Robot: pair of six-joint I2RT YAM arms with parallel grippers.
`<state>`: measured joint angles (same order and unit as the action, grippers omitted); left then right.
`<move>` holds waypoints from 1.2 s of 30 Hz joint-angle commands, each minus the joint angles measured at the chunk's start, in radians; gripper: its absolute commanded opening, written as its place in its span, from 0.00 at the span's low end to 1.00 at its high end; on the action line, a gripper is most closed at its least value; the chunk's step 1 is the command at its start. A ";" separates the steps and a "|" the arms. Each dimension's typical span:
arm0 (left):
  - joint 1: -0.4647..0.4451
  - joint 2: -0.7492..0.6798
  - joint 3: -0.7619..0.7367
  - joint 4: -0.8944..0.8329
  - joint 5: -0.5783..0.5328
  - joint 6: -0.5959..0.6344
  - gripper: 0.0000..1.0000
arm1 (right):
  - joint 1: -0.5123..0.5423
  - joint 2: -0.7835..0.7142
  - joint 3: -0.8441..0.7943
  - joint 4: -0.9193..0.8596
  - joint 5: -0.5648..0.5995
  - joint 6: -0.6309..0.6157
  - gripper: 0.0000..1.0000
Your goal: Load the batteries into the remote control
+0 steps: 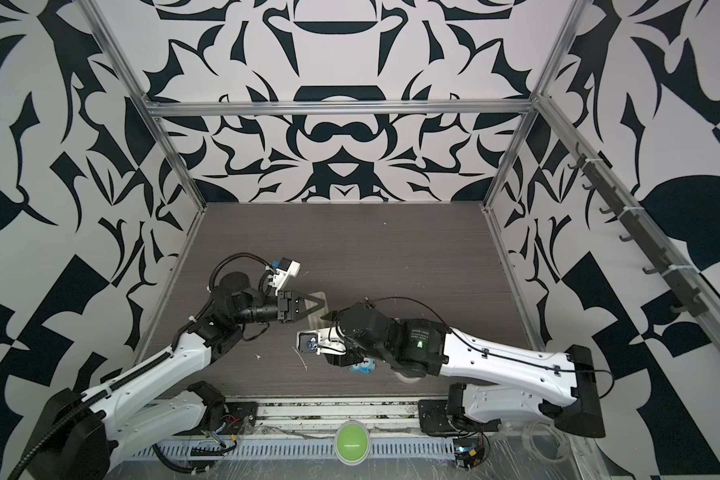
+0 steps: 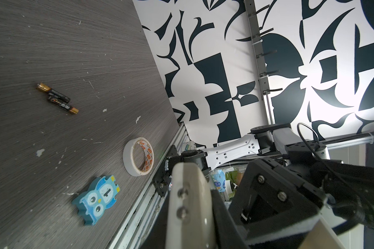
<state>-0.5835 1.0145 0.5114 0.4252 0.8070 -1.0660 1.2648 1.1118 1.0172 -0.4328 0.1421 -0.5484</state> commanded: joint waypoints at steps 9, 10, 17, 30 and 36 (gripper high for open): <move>-0.001 -0.008 0.002 0.063 0.033 -0.017 0.00 | 0.001 0.043 0.037 -0.040 0.144 -0.028 0.60; -0.001 -0.007 0.001 0.063 0.035 -0.017 0.00 | 0.001 0.042 0.038 -0.039 0.145 -0.033 0.60; -0.001 -0.009 -0.004 0.067 0.037 -0.017 0.00 | 0.006 0.081 0.041 -0.024 0.201 -0.068 0.59; -0.001 0.002 -0.003 0.071 0.037 -0.015 0.00 | 0.015 0.065 0.010 0.083 0.254 -0.120 0.58; -0.002 0.010 -0.002 0.075 0.038 -0.015 0.00 | 0.016 0.060 0.004 0.114 0.262 -0.122 0.57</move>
<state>-0.5655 1.0309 0.4984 0.4431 0.7399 -1.0393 1.2919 1.1751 1.0317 -0.4240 0.3107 -0.6598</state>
